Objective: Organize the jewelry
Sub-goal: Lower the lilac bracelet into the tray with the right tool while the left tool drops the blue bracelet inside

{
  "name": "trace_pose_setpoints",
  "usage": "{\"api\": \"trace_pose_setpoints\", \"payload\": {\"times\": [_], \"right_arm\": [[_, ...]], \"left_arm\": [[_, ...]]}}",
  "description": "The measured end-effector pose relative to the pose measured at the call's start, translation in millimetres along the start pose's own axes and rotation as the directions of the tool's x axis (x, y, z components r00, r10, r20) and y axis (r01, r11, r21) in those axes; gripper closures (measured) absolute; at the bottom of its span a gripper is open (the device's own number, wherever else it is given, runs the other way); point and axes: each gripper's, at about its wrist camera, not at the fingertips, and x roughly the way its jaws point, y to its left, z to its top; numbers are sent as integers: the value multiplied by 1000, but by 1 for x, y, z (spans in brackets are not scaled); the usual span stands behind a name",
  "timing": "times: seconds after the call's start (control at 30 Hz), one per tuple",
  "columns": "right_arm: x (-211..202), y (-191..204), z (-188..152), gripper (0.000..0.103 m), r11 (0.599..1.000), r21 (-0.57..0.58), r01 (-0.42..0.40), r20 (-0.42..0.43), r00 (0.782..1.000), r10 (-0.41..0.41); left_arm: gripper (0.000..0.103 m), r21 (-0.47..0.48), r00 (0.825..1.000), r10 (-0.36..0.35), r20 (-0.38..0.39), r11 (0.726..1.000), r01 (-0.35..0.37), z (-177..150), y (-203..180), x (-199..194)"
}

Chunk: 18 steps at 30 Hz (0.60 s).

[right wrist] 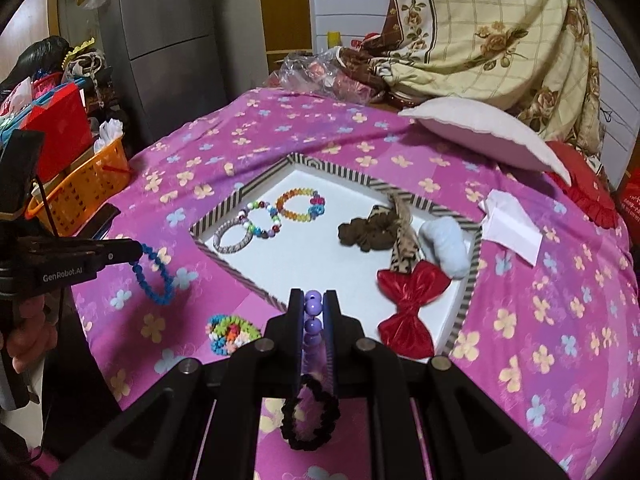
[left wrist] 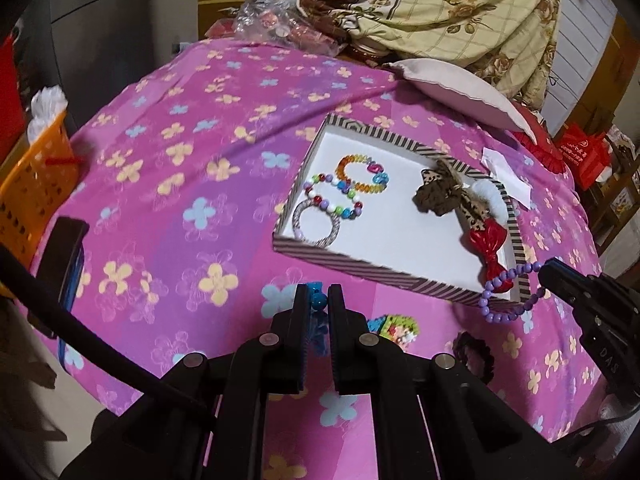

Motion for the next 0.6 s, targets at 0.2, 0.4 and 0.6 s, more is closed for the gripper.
{"api": "trace_pose_setpoints", "payload": {"times": [0.2,0.4,0.6], "right_arm": [[4,-4,14,93,1000,1,9,2,1000,-9],[18,-13,22,94,1000,18,14,-13,1000,-14],[36,-20,23,94,999,38,13,-38,999,-11]], "left_arm": [[79,39,1000,14,13,999,-14,13,-18,2],[79,82,999,24,25,996,-26,28,-39,9],[79,111,999,31,23,993,-33,42,-58,22]]}}
